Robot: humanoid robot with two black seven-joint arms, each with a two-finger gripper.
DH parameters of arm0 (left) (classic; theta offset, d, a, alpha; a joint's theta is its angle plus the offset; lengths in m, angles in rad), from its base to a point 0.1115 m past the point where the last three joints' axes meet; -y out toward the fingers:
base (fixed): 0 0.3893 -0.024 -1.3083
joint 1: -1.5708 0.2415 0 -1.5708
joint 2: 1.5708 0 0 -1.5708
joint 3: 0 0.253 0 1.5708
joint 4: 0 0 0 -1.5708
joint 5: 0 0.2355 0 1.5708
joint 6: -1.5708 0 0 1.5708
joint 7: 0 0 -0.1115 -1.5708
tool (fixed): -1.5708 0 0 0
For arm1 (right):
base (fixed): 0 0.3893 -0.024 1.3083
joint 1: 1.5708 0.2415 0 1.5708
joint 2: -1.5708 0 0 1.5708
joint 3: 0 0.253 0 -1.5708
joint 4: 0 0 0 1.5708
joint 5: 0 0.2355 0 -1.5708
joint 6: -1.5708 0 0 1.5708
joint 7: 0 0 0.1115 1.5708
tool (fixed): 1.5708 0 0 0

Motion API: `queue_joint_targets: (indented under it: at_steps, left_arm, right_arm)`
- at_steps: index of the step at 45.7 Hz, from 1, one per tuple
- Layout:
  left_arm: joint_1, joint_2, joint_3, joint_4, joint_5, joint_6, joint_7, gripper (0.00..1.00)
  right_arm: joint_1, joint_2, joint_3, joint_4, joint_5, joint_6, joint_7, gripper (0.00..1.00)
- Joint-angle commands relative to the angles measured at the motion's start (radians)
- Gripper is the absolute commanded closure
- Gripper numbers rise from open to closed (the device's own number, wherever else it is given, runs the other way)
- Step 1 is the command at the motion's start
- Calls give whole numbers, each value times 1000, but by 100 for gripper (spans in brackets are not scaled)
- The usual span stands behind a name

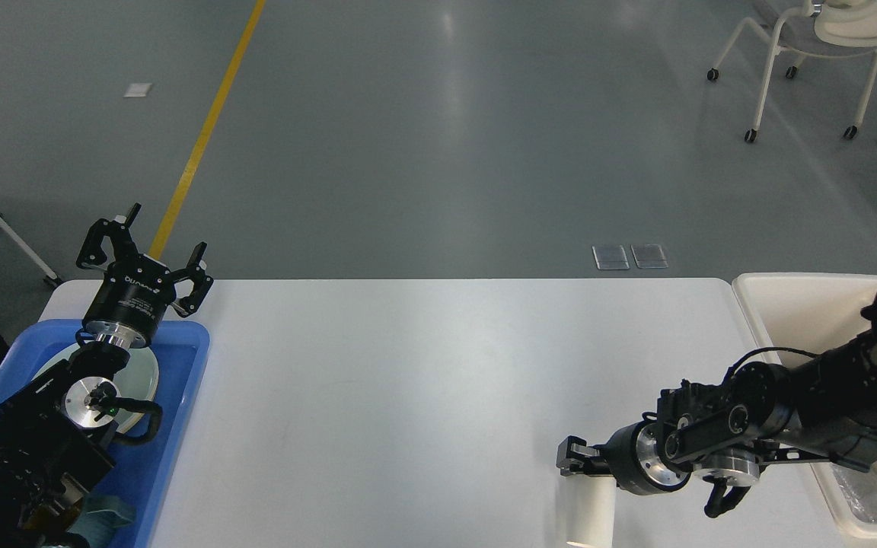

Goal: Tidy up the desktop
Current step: 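Grasp the white cup, lift it and drop it into the bin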

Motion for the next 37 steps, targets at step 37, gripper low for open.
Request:
queue_joint_targets:
  at_steps: [37]
  left_arm:
    - [1,0,0,0,0,2,-1,0]
  right_arm:
    - [752,-296,-491,-322,-236,498,124,100]
